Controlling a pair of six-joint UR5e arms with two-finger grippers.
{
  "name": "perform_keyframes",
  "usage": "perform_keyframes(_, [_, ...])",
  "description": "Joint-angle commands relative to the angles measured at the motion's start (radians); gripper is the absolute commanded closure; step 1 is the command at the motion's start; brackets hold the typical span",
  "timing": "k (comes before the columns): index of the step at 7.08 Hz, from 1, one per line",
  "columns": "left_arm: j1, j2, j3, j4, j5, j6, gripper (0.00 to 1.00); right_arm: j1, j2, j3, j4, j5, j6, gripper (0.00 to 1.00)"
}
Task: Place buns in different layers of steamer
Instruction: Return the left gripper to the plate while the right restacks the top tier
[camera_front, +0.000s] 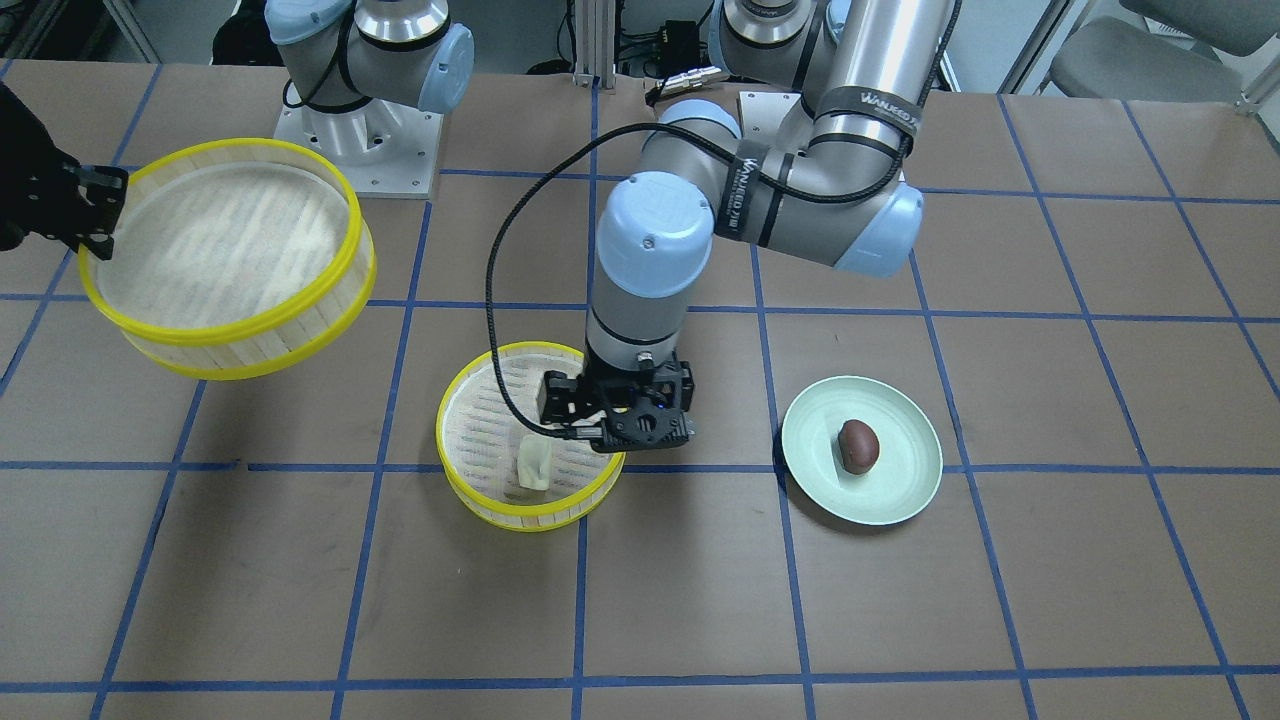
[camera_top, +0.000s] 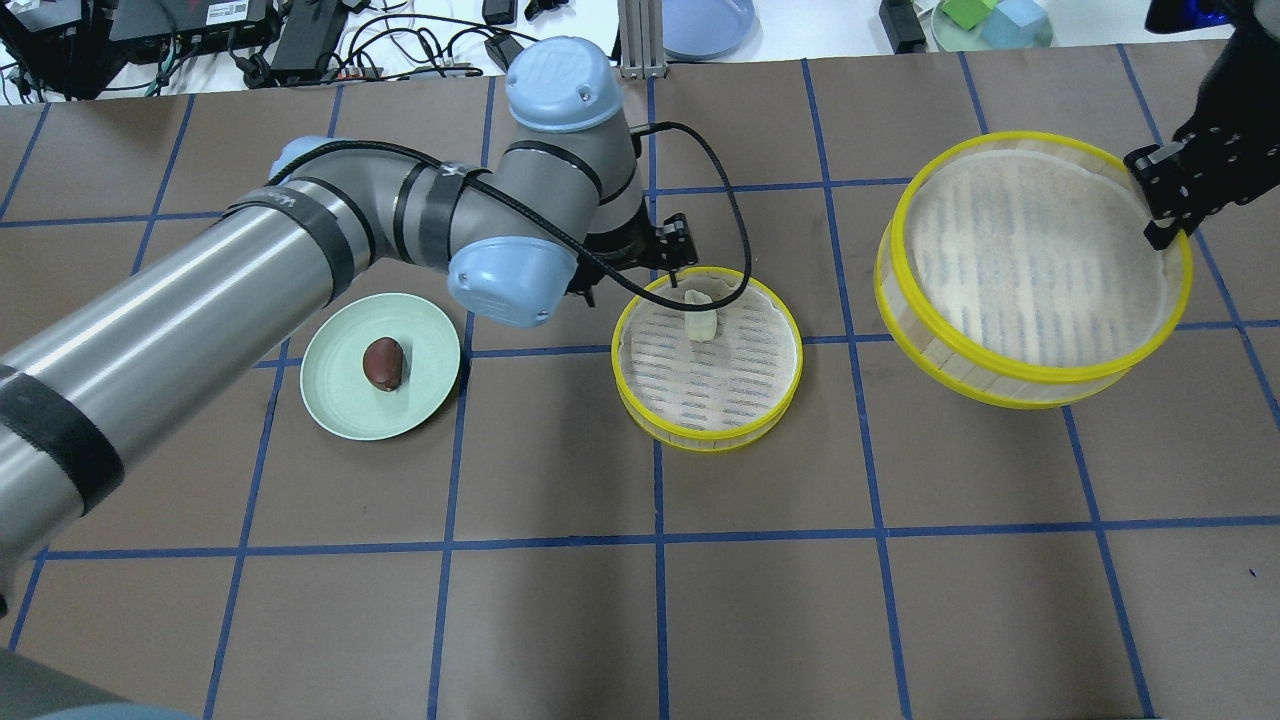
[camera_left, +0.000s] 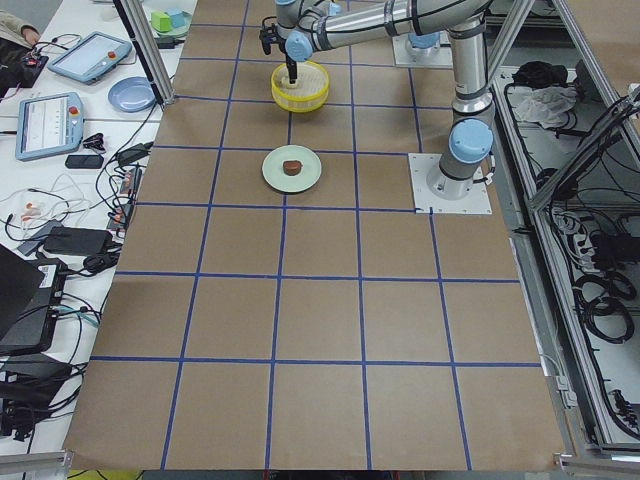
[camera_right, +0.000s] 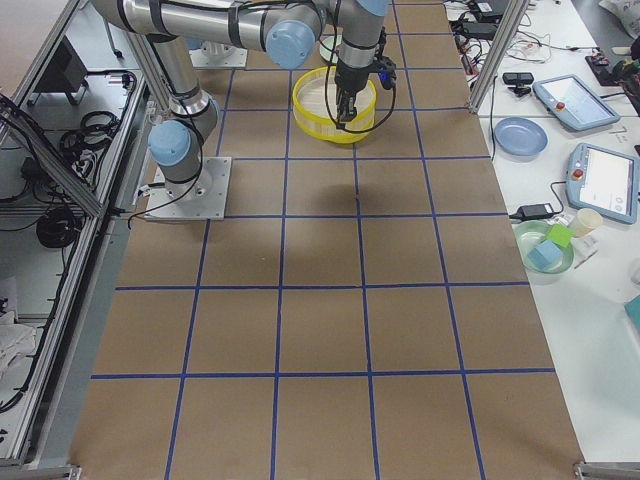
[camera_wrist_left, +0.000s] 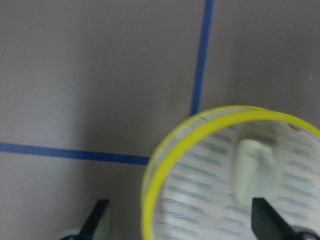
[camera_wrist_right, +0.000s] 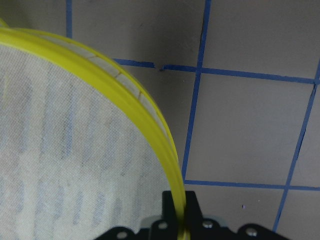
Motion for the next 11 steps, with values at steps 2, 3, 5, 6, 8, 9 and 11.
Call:
perform_keyframes(2, [0.248,0.068,-0.074,-0.085,0.064,0.379,0.0,0.279,0.169,-0.006,-0.16,0.021,0.207,0.83])
perform_keyframes(3, [0.343,0.072,-0.114,-0.085,0.06,0.529,0.0,0.367,0.229,-0.001,-0.202,0.022,0.327,0.83])
perform_keyframes(5, [0.457,0.064,-0.155,-0.085,0.047,0.622,0.0,0.449,0.329,0.002,-0.26,0.022,0.443,0.83])
perform_keyframes(6, [0.461,0.046,-0.178,-0.084,0.051,0.624,0.0,0.449,0.346,0.011,-0.265,0.022,0.441,0.84])
perform_keyframes(8, [0.464,0.039,-0.211,-0.084,0.044,0.638,0.0,0.449,0.345,0.077,-0.337,0.022,0.441,0.84])
perform_keyframes(9, [0.464,0.03,-0.218,-0.084,0.028,0.638,0.0,0.449,0.343,0.08,-0.34,0.021,0.441,0.84])
perform_keyframes(11, [0.464,0.026,-0.222,-0.082,0.032,0.644,0.22,0.449,0.349,0.08,-0.355,0.019,0.44,0.84])
